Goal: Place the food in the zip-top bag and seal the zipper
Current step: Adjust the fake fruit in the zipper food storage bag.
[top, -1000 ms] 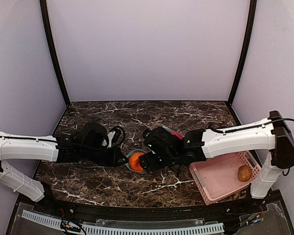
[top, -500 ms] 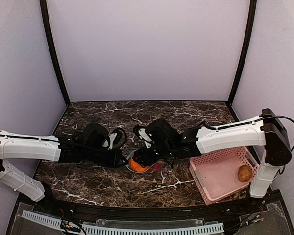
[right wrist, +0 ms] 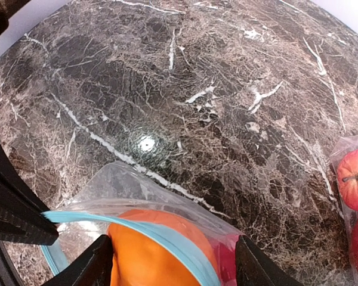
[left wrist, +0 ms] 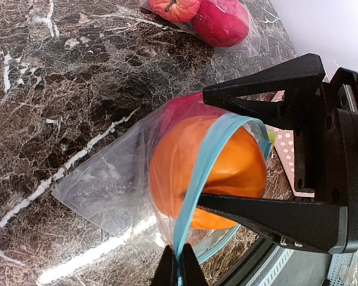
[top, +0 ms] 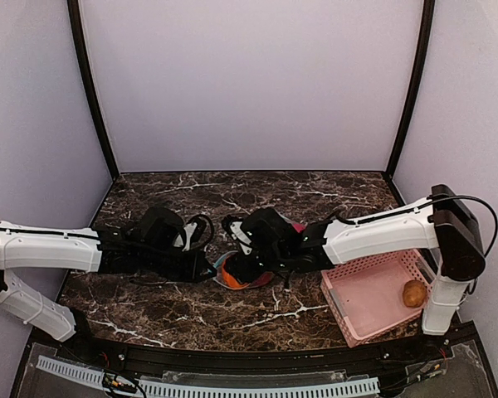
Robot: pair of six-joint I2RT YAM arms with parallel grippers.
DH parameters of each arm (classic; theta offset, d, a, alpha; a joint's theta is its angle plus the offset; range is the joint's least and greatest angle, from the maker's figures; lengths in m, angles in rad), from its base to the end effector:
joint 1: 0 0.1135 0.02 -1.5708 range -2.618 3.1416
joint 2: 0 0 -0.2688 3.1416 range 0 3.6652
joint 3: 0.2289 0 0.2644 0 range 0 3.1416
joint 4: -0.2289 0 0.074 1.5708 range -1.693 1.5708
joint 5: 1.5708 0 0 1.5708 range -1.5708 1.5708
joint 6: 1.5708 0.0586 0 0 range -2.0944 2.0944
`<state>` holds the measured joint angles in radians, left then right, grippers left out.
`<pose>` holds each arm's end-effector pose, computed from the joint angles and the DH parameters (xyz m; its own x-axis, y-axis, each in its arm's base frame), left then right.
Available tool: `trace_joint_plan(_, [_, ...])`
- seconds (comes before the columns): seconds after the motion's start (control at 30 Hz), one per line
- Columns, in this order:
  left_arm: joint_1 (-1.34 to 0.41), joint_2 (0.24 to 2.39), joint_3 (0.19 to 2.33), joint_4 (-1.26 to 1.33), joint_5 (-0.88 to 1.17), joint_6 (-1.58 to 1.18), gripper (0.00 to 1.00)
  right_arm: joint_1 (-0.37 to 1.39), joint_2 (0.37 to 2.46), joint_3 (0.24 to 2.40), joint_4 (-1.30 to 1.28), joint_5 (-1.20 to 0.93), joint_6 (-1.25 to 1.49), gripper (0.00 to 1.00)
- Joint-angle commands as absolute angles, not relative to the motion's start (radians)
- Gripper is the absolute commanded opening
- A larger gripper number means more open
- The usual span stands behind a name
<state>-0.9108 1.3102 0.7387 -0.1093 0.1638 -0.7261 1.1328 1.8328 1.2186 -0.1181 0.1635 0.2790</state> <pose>0.1777 -0.2446 0.2014 -0.8577 0.0367 -0.5129 0.3847 0.7076 -0.5927 0.1921 0.3878 0.1856 -0.5045 -0.4366 -0.7449 -0.7315 0.6744 0.1002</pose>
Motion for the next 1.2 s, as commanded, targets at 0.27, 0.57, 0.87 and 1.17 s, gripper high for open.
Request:
trace_joint_plan(0.27, [-0.901,1.31,0.738,-0.078,0.201,-0.768,0.01,1.143,1.844,1.278,-0.193,0.243,0.369,0.78])
trace_joint_plan(0.57, [-0.872,1.284,0.704,-0.066,0.2,-0.778,0.01,1.132,1.648,1.187,-0.195,0.138,0.406,0.99])
trace_joint_plan(0.87, [-0.871,1.281,0.695,-0.055,0.214,-0.787,0.01,1.123,1.625,1.115,-0.2,0.122,0.445,0.87])
trace_joint_plan(1.17, [-0.871,1.265,0.685,-0.064,0.222,-0.787,0.01,1.081,1.69,1.126,-0.212,0.07,0.446,0.79])
